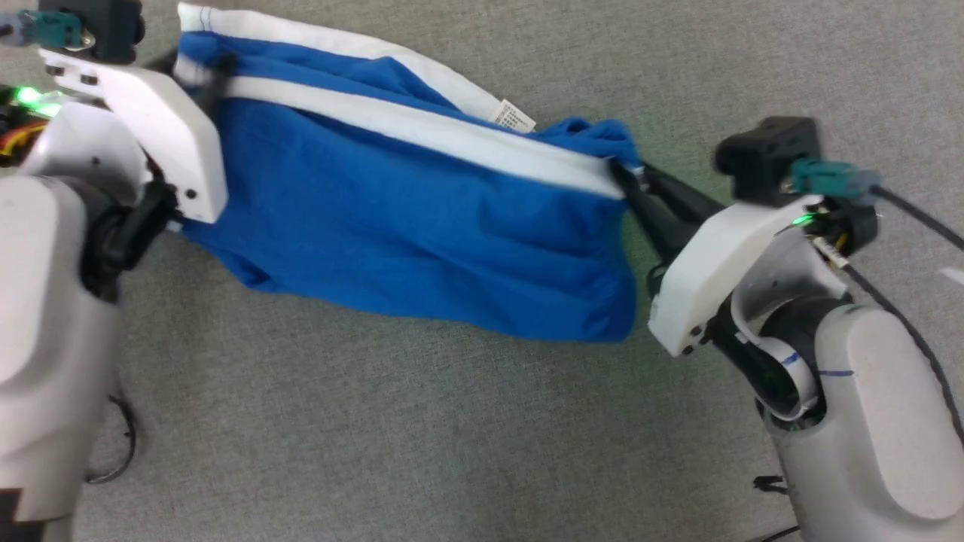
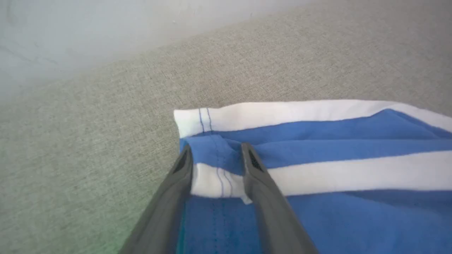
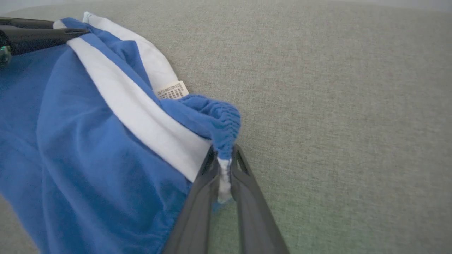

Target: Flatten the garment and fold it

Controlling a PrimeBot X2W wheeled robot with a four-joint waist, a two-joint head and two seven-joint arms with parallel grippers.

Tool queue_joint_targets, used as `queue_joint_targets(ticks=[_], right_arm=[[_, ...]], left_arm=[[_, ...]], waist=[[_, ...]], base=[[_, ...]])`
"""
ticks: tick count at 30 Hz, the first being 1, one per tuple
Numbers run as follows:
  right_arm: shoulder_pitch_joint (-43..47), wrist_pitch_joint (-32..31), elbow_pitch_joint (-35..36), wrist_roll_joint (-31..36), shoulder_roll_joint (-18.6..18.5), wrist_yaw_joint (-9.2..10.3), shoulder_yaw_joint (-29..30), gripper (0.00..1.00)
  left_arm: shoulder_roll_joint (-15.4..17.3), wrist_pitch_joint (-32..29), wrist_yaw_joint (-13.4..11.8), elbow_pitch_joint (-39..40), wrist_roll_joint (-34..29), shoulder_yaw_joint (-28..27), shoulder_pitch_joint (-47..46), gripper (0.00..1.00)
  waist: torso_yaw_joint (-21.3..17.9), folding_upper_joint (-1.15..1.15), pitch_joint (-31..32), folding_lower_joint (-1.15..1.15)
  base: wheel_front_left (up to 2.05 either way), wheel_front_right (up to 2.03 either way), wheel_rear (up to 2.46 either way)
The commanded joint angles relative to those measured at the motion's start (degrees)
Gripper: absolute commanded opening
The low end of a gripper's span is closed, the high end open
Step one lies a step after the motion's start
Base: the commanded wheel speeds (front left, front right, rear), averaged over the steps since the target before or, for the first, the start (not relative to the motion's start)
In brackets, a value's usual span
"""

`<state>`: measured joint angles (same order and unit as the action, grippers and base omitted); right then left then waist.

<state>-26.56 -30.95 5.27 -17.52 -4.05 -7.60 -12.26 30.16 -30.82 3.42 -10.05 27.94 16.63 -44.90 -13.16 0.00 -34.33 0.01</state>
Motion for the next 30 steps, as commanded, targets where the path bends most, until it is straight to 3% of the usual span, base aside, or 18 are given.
queue_joint_targets(ticks=[1,10,15,23,30], right_arm=[[-0.7,1.0,0.0,-0.2,-0.1,0.11,-0.9,1.00],[6.1,10.6,1.6,2.1,-0.4,0.11,2.7,1.00],[13.0,17.7,3.1,3.1,0.7,0.11,5.8,1.00],[20.6,25.1,3.3,2.9,1.1,0.11,4.6,1.00],[19.6,26.4,3.7,2.1,1.2,0.11,1.5,1.00]], left_arm=[[-1.2,1.7,-0.7,-1.2,0.2,0.1,1.1,1.00],[-6.4,23.9,-6.8,4.0,-1.0,-4.2,14.3,1.00],[-8.8,31.2,-9.4,5.9,-0.4,-5.9,22.9,1.00],[-10.3,33.2,-11.4,2.4,0.9,-7.0,26.8,1.00],[-10.5,30.0,-10.2,-5.4,4.1,-7.8,21.7,1.00]], waist=[[0.5,0.00,0.8,-0.01],[4.5,0.00,10.1,-0.01],[5.9,0.00,15.4,-0.01],[4.8,0.00,17.2,-0.01],[2.1,0.00,14.6,-0.01]], base=[[0.00,0.00,0.00],[0.00,0.00,0.00],[0.00,0.00,0.00],[0.00,0.00,0.00],[0.00,0.00,0.00]])
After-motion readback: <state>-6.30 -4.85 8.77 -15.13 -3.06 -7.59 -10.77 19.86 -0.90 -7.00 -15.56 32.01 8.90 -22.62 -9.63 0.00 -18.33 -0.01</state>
